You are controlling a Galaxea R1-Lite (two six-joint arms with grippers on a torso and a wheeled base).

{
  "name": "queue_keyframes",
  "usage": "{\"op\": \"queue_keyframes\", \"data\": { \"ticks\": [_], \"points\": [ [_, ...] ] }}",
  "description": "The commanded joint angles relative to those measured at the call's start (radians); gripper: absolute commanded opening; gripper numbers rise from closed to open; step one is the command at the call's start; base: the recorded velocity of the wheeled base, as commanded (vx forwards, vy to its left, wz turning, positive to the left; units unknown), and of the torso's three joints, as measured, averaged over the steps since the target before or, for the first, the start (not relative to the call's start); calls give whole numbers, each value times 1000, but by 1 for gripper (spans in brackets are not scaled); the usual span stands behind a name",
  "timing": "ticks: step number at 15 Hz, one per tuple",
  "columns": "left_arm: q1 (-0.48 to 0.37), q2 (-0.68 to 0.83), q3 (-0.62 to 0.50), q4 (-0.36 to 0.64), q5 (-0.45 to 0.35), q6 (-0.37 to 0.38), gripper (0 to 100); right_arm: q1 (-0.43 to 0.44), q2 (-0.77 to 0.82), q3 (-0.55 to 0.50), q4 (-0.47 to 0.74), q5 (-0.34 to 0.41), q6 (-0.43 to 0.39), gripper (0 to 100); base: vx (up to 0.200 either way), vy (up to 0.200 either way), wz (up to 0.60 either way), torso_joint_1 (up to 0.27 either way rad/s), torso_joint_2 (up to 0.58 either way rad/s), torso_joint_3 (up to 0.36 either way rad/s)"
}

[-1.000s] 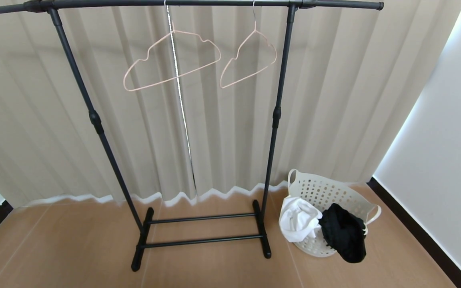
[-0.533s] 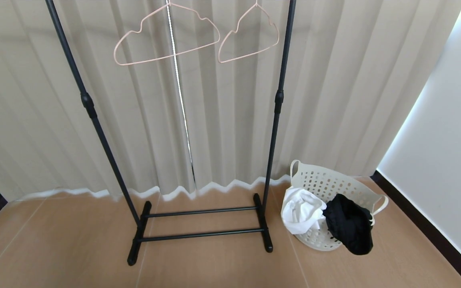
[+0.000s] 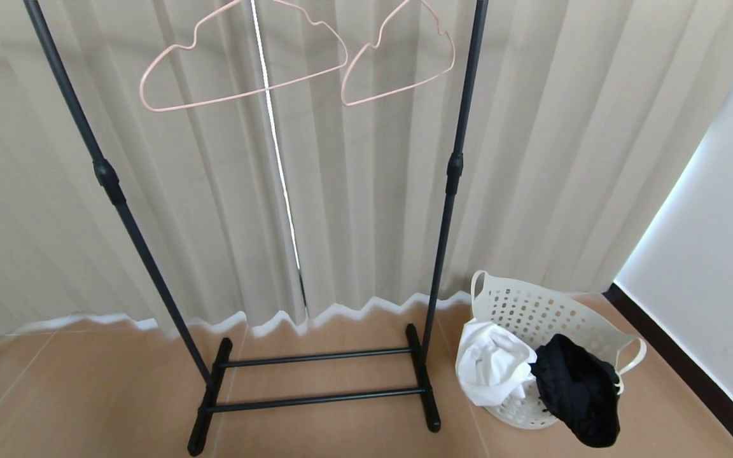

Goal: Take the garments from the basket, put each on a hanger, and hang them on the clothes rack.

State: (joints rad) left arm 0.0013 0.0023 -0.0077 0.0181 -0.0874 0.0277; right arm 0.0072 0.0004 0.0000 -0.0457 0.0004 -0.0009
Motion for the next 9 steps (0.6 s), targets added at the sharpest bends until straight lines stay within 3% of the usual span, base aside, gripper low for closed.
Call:
{"op": "queue_keyframes", "data": {
  "ticks": [1, 7, 9],
  "points": [
    [0, 1, 0, 0, 0, 0, 100, 2, 0, 0, 0, 1, -4, 100, 200, 0, 0, 2, 7, 2],
    [0, 1, 0, -1, 0, 0, 100, 0, 0, 0, 0, 1, -4, 100, 200, 0, 0, 4, 2, 7],
    [0, 1, 0, -1, 2, -2, 100, 0, 0, 0, 0, 1, -4, 100, 0, 0, 0, 0, 0, 0]
  ]
}}
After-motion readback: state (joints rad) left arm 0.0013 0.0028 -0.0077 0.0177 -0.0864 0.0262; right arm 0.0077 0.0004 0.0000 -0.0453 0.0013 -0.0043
